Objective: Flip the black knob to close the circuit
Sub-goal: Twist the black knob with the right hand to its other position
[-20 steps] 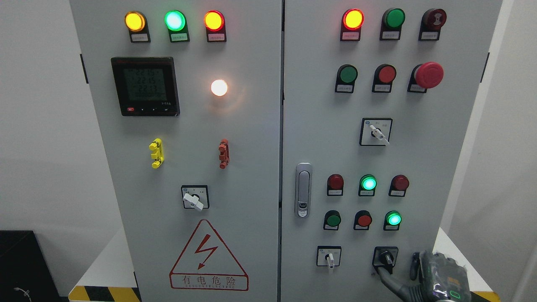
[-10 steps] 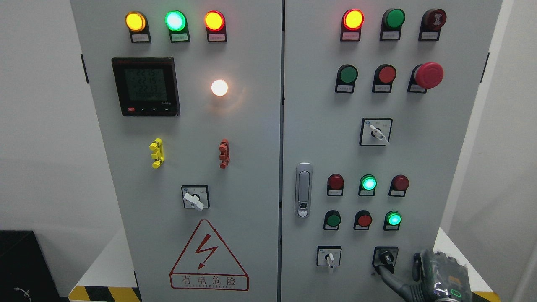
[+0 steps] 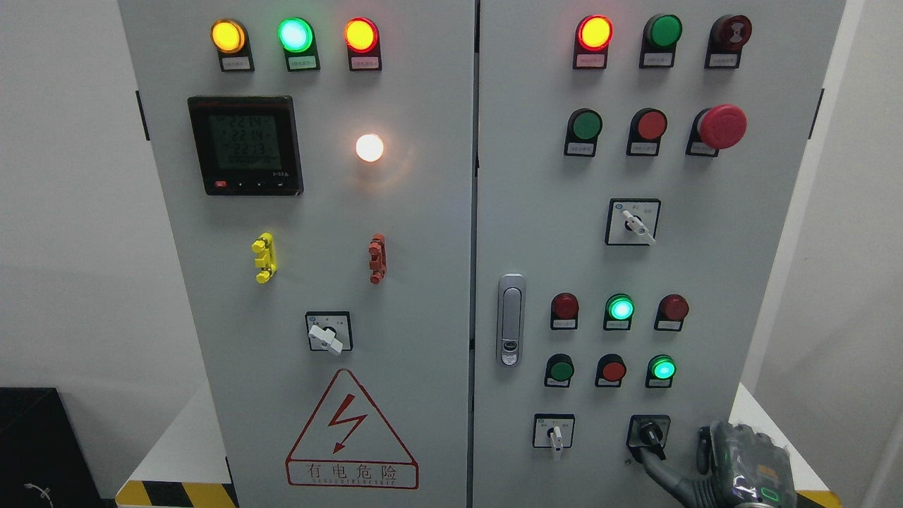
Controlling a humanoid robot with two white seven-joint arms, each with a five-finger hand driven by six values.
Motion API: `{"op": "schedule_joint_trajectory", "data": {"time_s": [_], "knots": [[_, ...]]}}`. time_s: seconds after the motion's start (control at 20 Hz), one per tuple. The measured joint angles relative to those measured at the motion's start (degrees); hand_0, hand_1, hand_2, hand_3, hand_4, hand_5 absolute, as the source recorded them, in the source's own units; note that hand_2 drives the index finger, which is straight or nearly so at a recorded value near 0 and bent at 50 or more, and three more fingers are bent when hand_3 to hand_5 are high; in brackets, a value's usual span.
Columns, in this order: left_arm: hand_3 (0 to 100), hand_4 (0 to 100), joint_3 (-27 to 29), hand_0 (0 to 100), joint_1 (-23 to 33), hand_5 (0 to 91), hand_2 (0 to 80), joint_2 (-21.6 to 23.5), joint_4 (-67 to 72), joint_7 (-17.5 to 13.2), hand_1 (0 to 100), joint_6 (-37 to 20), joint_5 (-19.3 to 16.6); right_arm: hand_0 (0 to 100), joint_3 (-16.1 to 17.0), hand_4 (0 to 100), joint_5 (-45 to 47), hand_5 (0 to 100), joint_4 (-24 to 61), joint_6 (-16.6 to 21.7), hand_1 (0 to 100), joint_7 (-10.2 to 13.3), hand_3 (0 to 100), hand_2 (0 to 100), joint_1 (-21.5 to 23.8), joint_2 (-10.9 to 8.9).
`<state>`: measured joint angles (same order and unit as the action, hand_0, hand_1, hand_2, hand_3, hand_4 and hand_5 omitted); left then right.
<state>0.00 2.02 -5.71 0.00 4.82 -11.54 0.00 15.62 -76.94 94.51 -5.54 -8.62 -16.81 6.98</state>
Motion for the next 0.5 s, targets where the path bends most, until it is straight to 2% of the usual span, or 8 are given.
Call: {"op": "schedule_joint_trajectory", "data": {"time_s": [0.5], "knots": [[0,0,0.0,0,0.0,0.0,0.0,0.0,0.0,0.0,0,0.0,0.0,0,0.6,73,0.1,72,0.0,0.1,32,0.1,91,75,-0.1,-0.18]]}}
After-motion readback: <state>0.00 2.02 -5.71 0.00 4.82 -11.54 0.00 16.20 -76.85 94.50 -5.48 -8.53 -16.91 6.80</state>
